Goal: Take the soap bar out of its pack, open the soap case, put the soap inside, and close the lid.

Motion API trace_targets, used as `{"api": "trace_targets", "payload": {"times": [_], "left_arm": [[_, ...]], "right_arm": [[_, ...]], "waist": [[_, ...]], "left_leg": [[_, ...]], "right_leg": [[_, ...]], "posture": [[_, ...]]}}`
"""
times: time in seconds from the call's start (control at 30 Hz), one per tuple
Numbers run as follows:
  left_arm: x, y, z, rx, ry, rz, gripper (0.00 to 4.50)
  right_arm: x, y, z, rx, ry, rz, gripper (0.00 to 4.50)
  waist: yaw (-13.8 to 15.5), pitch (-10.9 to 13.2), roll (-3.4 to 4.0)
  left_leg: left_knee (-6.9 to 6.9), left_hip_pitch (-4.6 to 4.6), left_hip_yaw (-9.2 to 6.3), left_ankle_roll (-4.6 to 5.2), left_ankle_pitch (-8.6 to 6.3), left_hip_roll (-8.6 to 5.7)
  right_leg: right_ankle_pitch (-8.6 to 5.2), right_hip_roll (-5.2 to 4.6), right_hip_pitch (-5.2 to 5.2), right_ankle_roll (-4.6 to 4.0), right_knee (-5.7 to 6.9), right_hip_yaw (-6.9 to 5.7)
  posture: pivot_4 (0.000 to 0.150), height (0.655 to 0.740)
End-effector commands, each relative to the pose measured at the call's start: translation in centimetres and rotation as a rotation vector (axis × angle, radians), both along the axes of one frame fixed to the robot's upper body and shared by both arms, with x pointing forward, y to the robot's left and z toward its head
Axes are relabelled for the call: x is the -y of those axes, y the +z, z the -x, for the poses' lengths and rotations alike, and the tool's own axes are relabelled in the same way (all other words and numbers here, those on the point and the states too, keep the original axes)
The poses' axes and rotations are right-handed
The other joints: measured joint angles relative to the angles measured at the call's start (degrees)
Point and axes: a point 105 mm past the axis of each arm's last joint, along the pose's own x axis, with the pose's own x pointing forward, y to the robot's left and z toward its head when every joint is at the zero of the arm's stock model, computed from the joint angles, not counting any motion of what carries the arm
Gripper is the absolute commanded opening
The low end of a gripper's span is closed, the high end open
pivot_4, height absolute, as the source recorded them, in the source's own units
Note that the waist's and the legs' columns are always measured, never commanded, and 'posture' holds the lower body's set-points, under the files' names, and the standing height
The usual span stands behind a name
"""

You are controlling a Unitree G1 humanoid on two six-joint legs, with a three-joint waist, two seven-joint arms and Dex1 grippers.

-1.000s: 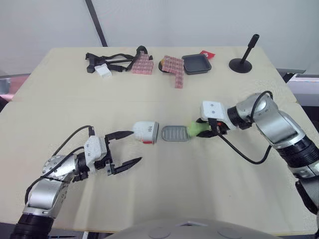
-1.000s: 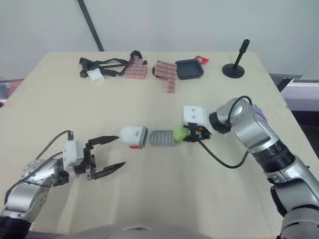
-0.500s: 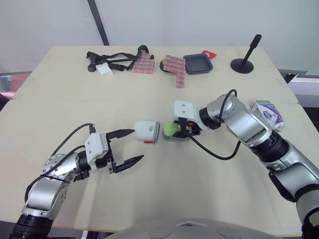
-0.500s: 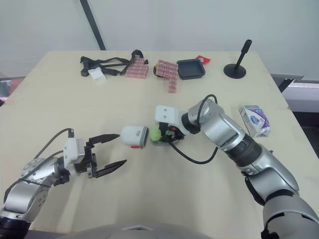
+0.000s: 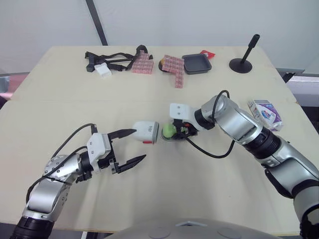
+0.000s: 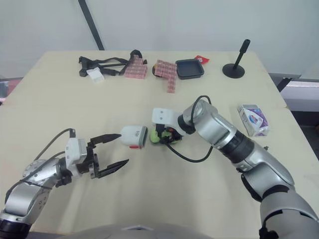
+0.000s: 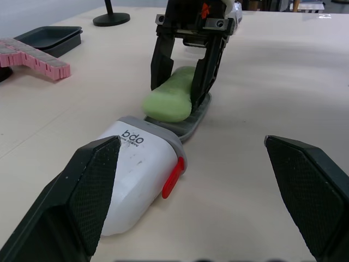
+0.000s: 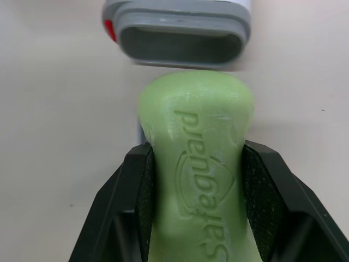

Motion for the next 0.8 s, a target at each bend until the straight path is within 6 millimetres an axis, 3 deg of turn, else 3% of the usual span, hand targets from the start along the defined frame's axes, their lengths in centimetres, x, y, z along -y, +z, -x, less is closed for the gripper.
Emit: {"api": "trace_targets", "payload": {"times": [0.03, 0.8], "left_arm": [[0.22, 0.82, 0.17, 0.038, -0.007, -0.004, 4.5], [0.56, 0.66, 0.04, 0.033, -0.012, -0.007, 4.5]], "right_arm": [[-0.4, 1.09, -0.39, 0.052, 0.022, -0.008, 1.74], [-0.31, 0.59, -0.34, 0.026, 0.013, -0.011, 1.74]], "waist": [[0.0, 0.0, 0.0], [-0.03, 0.0, 0.0]], "left_leg": [[0.0, -0.01, 0.0, 0.0, 0.0, 0.0], [0.0, 0.0, 0.0, -0.02, 0.0, -0.01]], "right_leg": [[0.0, 0.0, 0.0, 0.0, 0.0, 0.0], [0.0, 0.03, 0.0, 0.0, 0.01, 0.0]], "posture": [[0.15, 0.74], [0.15, 0.74]]}}
